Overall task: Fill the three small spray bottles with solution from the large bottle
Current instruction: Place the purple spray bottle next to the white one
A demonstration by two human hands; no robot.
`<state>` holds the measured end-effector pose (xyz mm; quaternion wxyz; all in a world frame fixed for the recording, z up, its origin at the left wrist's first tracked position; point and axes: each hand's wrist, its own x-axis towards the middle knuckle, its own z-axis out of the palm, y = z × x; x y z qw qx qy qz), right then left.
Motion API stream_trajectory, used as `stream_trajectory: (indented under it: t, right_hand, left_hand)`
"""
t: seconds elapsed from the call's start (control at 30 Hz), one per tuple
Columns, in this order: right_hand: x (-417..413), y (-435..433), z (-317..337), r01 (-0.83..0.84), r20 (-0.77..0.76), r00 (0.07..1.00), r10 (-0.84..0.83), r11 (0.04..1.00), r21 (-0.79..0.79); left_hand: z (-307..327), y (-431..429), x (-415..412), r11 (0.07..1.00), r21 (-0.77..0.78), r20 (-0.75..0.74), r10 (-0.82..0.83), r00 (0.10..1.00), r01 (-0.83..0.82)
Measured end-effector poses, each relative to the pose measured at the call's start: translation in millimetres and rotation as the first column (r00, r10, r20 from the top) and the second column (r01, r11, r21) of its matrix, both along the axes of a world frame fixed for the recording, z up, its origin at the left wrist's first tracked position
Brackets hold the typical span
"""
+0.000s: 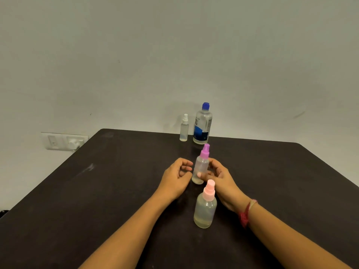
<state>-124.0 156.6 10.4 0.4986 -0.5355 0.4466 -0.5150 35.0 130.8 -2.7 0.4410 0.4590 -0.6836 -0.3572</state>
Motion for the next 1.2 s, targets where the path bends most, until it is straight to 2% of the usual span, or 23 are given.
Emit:
stream_trajectory:
  t: [0.27, 0.53, 0.8, 1.2]
  right_hand:
    - [27.5, -47.1, -0.5, 0.011, -0.031, 0.999, -0.013, 0.998, -0.066]
    - [49.3, -87.6, -6.3, 0.065, 0.002, 0.998, -0.065, 0.99, -0.127]
    - [60.0, -134.8, -13.0, 0.15, 0.063, 0.988, -0.142, 0.977, -0.15]
    - [70.3, -183.9, -14.9, 0.164, -0.069, 0.982, -0.176, 0.975, -0.153]
  left_hand:
    - [-5.1, -18.0, -2.1, 0.989, -0.032, -0.05, 0.143, 0.989, -0.144]
    - [-2.3, -58.3, 3.6, 0.968, -0.032, -0.041, 0.248, 0.968, -0.25]
    - [-4.1, -106.3, 6.1, 0.959, -0.067, -0.044, 0.274, 0.961, -0.276]
    - [-3.4, -164.0, 19.6, 0.953, -0.057, 0.029, 0.3, 0.953, -0.298]
